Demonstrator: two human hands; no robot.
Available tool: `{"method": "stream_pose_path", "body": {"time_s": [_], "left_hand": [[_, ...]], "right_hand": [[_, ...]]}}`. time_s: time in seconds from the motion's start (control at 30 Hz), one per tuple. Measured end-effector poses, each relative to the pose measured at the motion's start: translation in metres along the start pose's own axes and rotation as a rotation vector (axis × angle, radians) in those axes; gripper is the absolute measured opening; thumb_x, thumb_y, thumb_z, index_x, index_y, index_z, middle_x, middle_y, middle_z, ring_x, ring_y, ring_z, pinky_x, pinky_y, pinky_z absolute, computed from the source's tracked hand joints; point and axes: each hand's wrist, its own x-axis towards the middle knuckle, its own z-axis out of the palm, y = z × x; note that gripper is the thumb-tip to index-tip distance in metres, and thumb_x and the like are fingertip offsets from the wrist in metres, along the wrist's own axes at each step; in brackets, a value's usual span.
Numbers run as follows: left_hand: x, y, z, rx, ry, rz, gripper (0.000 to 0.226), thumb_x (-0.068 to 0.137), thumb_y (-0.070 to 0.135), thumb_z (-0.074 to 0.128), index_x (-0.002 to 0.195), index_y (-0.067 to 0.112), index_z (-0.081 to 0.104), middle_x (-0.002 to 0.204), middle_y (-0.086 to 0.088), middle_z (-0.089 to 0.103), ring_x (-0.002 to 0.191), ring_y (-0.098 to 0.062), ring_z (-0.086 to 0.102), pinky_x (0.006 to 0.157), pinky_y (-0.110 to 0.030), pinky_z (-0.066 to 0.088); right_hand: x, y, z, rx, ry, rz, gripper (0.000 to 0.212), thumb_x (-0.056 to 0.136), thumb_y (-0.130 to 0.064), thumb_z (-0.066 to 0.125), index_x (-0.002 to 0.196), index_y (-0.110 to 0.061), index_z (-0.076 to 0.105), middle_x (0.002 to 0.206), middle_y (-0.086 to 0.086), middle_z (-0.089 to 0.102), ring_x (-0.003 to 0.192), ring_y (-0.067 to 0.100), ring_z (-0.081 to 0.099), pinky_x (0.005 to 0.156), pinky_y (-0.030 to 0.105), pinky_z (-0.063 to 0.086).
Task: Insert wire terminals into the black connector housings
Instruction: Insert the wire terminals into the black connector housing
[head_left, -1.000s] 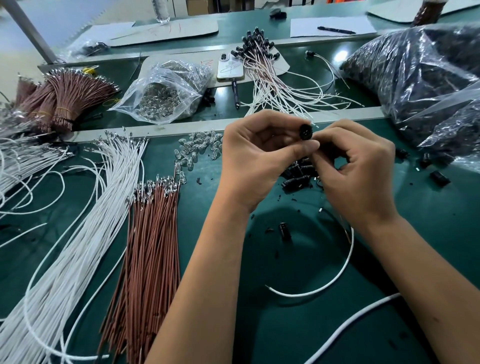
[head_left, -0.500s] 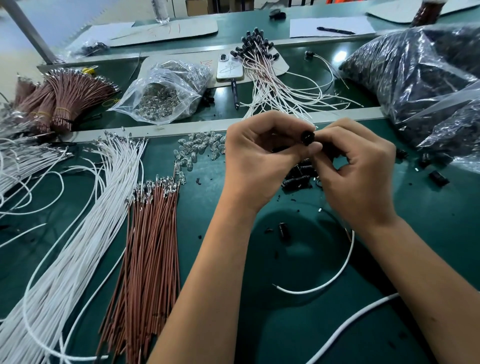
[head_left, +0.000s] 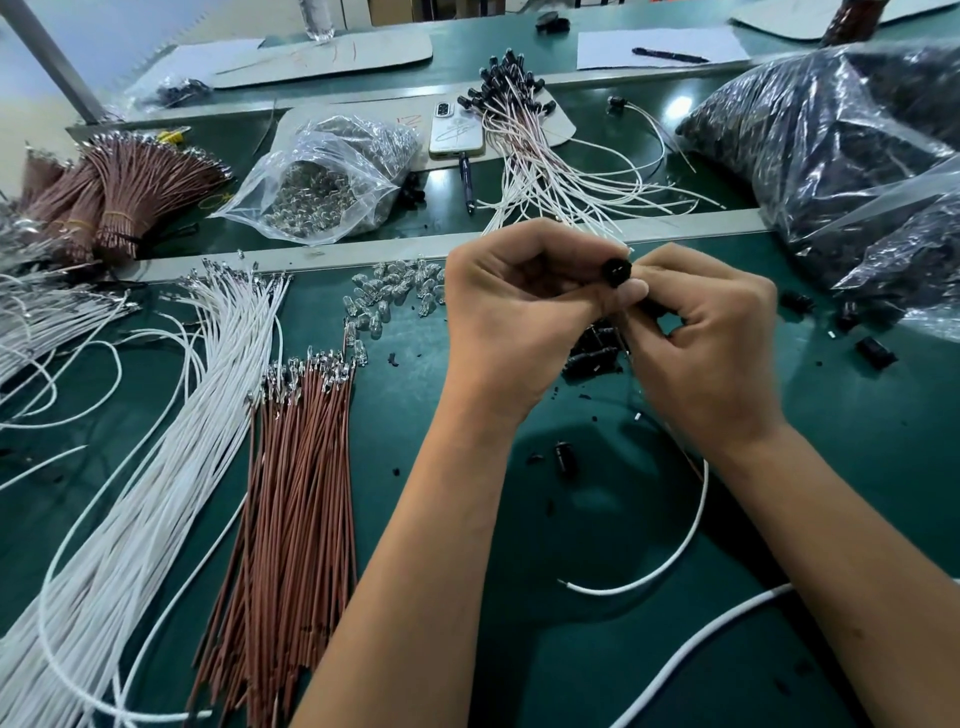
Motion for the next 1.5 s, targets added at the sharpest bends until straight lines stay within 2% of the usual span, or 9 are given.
{"method": "stream_pose_path", "body": {"time_s": [0.3, 0.4, 0.5, 0.67, 0.83, 1.0, 1.23, 1.37, 1.5], "left_hand": [[0.001, 0.0, -0.005, 0.158, -0.07, -0.021, 0.026, 0.067, -0.018, 0.083, 0.085, -0.004, 0.071, 0.077, -0.013, 0.071, 0.071, -0.017, 0.067, 0.071, -0.028, 0.058], [0.001, 0.001, -0.006, 0.174, -0.072, -0.027, 0.027, 0.067, -0.018, 0.083, 0.086, -0.004, 0.07, 0.081, -0.017, 0.072, 0.075, -0.02, 0.068, 0.075, -0.033, 0.059], [0.0, 0.003, -0.007, 0.204, -0.05, -0.034, 0.031, 0.066, -0.014, 0.086, 0.089, -0.002, 0.07, 0.083, -0.019, 0.073, 0.076, -0.02, 0.069, 0.074, -0.035, 0.06], [0.002, 0.003, -0.011, 0.244, -0.094, -0.011, 0.024, 0.07, -0.006, 0.087, 0.089, 0.001, 0.076, 0.089, -0.016, 0.073, 0.085, -0.027, 0.069, 0.066, -0.033, 0.05], [0.001, 0.001, -0.011, 0.241, -0.121, 0.02, 0.024, 0.07, -0.01, 0.085, 0.09, -0.001, 0.076, 0.085, -0.015, 0.074, 0.08, -0.027, 0.07, 0.076, -0.037, 0.059], [0.0, 0.0, -0.007, 0.283, -0.099, 0.064, 0.022, 0.07, -0.01, 0.085, 0.086, 0.0, 0.075, 0.082, -0.017, 0.073, 0.079, -0.035, 0.07, 0.075, -0.047, 0.061], [-0.001, -0.009, -0.009, 0.301, -0.01, 0.024, 0.024, 0.067, -0.016, 0.083, 0.081, 0.003, 0.075, 0.074, -0.009, 0.072, 0.069, -0.014, 0.067, 0.07, -0.031, 0.057], [-0.002, -0.012, -0.009, 0.291, 0.035, -0.01, 0.025, 0.065, -0.018, 0.083, 0.078, 0.001, 0.073, 0.073, -0.01, 0.071, 0.067, -0.013, 0.067, 0.068, -0.032, 0.059], [-0.002, -0.013, -0.008, 0.273, 0.051, -0.048, 0.027, 0.064, -0.02, 0.083, 0.076, 0.001, 0.071, 0.072, -0.01, 0.071, 0.066, -0.014, 0.066, 0.068, -0.032, 0.059]], "right_hand": [[0.003, 0.005, -0.007, -0.08, 0.008, 0.081, 0.014, 0.086, -0.022, 0.074, 0.091, -0.009, 0.077, 0.078, 0.0, 0.063, 0.066, 0.012, 0.053, 0.066, 0.014, 0.04], [0.006, 0.007, -0.011, -0.033, -0.045, 0.013, 0.019, 0.088, -0.007, 0.077, 0.106, -0.008, 0.078, 0.09, 0.006, 0.064, 0.072, 0.019, 0.058, 0.067, 0.025, 0.047], [0.006, 0.007, -0.011, 0.004, -0.07, -0.047, 0.016, 0.088, 0.007, 0.071, 0.1, 0.0, 0.079, 0.09, 0.01, 0.066, 0.076, 0.022, 0.062, 0.066, 0.032, 0.05], [0.006, 0.006, -0.011, -0.007, -0.053, -0.066, 0.012, 0.089, 0.007, 0.072, 0.096, 0.002, 0.08, 0.089, 0.006, 0.068, 0.075, 0.016, 0.063, 0.068, 0.022, 0.049], [0.005, 0.006, -0.011, -0.05, -0.022, -0.076, 0.012, 0.087, 0.011, 0.072, 0.092, 0.003, 0.08, 0.088, 0.003, 0.068, 0.073, 0.01, 0.06, 0.071, 0.015, 0.044], [0.005, 0.005, -0.01, -0.081, 0.0, -0.116, 0.015, 0.087, 0.014, 0.071, 0.092, 0.004, 0.08, 0.087, 0.01, 0.072, 0.073, 0.018, 0.064, 0.069, 0.023, 0.051], [0.003, 0.005, 0.0, -0.135, -0.051, -0.099, 0.014, 0.085, 0.013, 0.07, 0.082, 0.002, 0.078, 0.074, 0.011, 0.069, 0.064, 0.023, 0.063, 0.061, 0.03, 0.049], [0.003, 0.008, 0.005, -0.151, -0.091, -0.09, 0.02, 0.087, 0.009, 0.067, 0.07, 0.0, 0.07, 0.067, 0.01, 0.061, 0.058, 0.028, 0.057, 0.053, 0.042, 0.046], [0.002, 0.009, 0.005, -0.122, -0.111, -0.08, 0.024, 0.086, 0.011, 0.065, 0.064, 0.0, 0.064, 0.064, 0.01, 0.056, 0.055, 0.026, 0.051, 0.05, 0.041, 0.041]]}}
